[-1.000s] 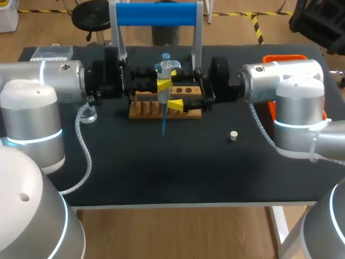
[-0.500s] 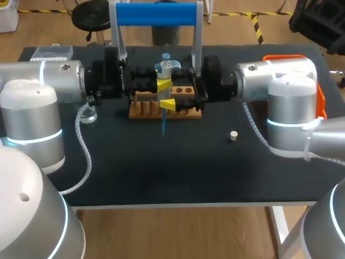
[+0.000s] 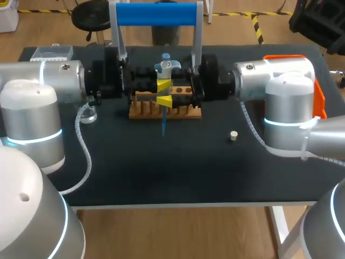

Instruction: Invert the test tube, pick up the pipette, mount the tip to pipette, aspirate from beaker and dispense into the tube, eject the tip, return the pipette, and cap with the stopper.

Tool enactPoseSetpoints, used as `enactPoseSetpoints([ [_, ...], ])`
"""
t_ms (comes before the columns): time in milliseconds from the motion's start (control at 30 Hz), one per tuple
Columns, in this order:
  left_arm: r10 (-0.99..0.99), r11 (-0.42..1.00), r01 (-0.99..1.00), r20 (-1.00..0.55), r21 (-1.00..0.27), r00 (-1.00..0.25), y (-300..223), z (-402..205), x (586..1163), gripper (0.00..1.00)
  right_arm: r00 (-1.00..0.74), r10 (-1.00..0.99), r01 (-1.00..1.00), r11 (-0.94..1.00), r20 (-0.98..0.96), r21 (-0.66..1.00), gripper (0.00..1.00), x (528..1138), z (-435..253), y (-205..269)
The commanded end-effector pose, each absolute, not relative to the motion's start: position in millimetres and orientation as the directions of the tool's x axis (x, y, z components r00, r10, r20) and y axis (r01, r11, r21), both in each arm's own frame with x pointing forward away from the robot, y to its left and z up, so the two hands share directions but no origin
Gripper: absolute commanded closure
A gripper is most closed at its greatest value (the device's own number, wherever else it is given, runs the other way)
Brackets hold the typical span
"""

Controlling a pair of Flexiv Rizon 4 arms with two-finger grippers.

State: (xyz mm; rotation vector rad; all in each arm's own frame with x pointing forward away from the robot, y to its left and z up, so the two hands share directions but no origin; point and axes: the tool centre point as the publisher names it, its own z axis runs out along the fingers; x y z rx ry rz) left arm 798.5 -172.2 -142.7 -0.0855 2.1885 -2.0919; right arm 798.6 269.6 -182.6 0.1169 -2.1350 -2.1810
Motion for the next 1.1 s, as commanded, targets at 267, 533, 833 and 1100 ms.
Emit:
enactPoseSetpoints([
  [267,-0.125,0.046,0.038,-0.044,-0.998,-0.991,-173.3,-142.6,797.1,1.00,-0.993,-0.116,0.010,-0.026,0.007,1.000,0.51,797.7,-181.0,272.7],
  [533,-0.125,0.046,0.038,-0.044,-0.998,-0.991,-173.3,-142.6,797.1,1.00,-0.993,-0.119,0.013,-0.026,0.010,1.000,0.60,798.0,-180.5,273.9],
  [833,-0.125,0.046,0.038,-0.044,-0.998,-0.991,-173.3,-142.6,797.1,1.00,-0.992,-0.124,0.014,-0.029,0.011,0.999,1.00,798.2,-180.0,274.3],
  [1100,-0.125,0.046,0.038,-0.044,-0.998,-0.991,-173.3,-142.6,797.1,0.00,-0.992,-0.128,0.015,-0.037,0.011,0.999,1.00,797.3,-178.0,272.3],
])
